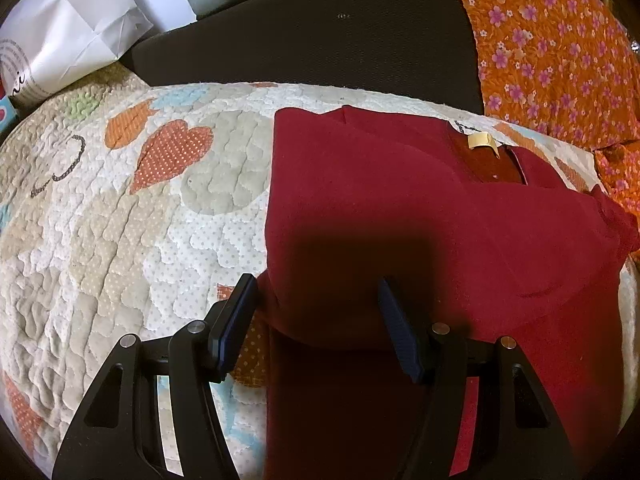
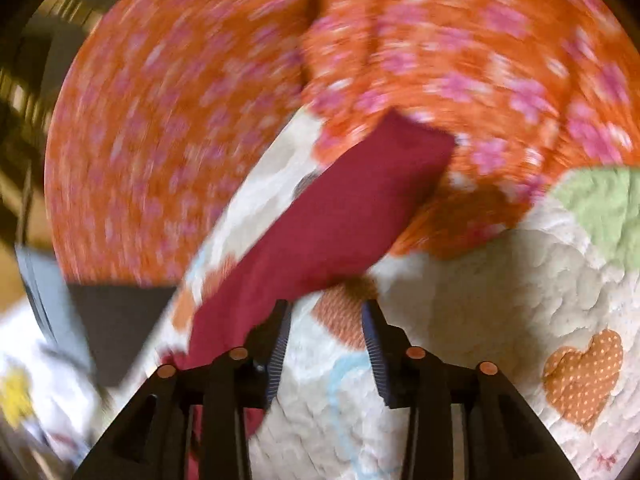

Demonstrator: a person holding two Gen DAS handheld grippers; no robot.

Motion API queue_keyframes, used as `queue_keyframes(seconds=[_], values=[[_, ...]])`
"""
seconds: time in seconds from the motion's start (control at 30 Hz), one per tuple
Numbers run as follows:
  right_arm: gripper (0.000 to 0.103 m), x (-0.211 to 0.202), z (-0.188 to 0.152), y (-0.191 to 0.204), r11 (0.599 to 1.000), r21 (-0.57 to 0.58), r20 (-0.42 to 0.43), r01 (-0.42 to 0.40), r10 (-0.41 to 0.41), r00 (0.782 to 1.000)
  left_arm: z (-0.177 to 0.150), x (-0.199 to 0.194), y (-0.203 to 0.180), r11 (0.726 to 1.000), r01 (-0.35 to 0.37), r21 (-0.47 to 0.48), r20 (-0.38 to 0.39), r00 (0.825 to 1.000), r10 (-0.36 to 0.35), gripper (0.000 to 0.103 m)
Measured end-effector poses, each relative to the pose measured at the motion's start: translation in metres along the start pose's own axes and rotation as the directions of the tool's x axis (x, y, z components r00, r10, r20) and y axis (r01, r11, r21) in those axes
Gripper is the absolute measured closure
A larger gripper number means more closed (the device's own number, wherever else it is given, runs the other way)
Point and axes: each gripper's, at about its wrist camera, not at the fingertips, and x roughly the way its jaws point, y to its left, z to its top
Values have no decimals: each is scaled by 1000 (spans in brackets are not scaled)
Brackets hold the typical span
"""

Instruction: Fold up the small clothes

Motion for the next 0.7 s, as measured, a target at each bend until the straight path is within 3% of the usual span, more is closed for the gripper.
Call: queue_keyframes(seconds=[0.13, 0.23, 0.3, 0.37, 0.4, 0.43, 0.5, 0.6, 0.7], values=[[65, 16, 18, -12, 995, 87, -12, -50, 51, 999, -1, 0, -1, 1000, -11, 13, 5, 1000, 11, 40], [65, 39, 28, -15, 994, 104, -56, -19, 25, 998, -1, 1, -1, 1000, -12, 13, 8, 1000, 12, 40], [65, 54, 30, -20, 981, 168, -68, -98, 111, 992, -1, 1, -1, 1000, -12, 13, 10, 1000, 12, 40], [65, 65, 28, -22, 972, 199, -79, -127, 145, 986, 0, 3, -2, 1000, -15, 16, 10, 1000, 15, 40], [70, 69, 27, -22, 970, 201, -84, -140, 159, 984, 0, 3, -2, 1000, -17, 17, 10, 1000, 16, 40], [87, 69, 27, -18, 974, 183, -78, -135, 151, 985, 0, 2, -2, 1000, -16, 17, 10, 1000, 16, 40], [96, 51, 25, -6, 987, 102, -34, -124, 128, 991, 0, 2, 0, 1000, -11, 4, 12, 1000, 11, 40], [97, 7, 28, 37, 988, -107, 74, -110, 118, 990, 3, -4, 5, 1000, -1, -29, 30, 1000, 1, 40], [97, -30, 24, 84, 953, -261, 106, -156, 189, 976, 8, -16, 14, 997, 21, -75, 73, 997, -15, 40]])
